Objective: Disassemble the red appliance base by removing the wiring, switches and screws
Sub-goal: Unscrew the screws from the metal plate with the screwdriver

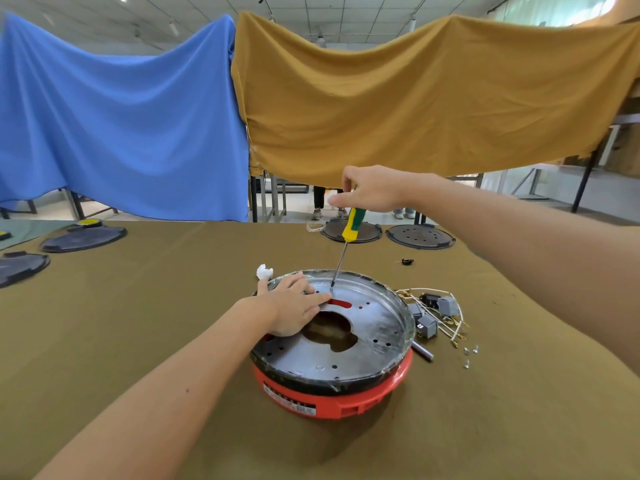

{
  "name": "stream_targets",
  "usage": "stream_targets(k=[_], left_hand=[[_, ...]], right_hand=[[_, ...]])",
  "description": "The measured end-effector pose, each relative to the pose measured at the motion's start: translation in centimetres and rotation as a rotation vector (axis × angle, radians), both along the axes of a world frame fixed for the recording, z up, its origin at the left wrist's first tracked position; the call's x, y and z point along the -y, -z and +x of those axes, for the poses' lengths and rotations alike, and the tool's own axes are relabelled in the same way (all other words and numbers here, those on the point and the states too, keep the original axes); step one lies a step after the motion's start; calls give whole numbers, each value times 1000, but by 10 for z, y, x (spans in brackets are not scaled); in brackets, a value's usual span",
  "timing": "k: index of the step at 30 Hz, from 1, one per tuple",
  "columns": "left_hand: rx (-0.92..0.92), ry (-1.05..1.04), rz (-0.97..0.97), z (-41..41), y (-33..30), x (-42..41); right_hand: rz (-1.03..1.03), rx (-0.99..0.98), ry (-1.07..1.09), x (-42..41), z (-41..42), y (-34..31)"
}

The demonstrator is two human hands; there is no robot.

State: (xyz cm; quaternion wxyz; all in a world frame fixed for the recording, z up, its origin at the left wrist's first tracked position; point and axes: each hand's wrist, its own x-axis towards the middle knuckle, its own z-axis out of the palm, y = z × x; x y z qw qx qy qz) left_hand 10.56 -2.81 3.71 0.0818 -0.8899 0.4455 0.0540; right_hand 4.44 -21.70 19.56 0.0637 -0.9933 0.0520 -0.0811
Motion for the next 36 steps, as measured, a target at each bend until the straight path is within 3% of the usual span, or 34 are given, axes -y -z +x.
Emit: stream_targets(k=[3,7,13,18,21,25,28,31,35,36], left_hand=[[-2,-2,-5,-1,0,0],[-2,0,-10,-2,0,-1],[-5,2,-15,-2,-1,-1],[-4,0,-23,-1,1,-1],[-6,0,-21,-1,1,0],[-7,2,-26,-1,1,-1],[-8,3,-29,-1,1,-1],[-10,2,-24,-1,1,-1],[-2,5,-12,-2,-1,0],[-3,4,-11,-2,-1,0]], right_hand=[[-29,31,-18,-2,5,1],[293,-29,-118,-5,2,-5],[-108,-28,-4,-9,4,-6],[235,-87,-153,-9,6,-10],[195,-112,-115,-13,6,-12],[-66,-58,14,-15,8,-12],[100,-62,-118,-13,7,-12],[140,-78,-143,-13,2,-11],[-132,-37,-44,-15,3,-6],[-108,-10,-69,-14,4,-5]])
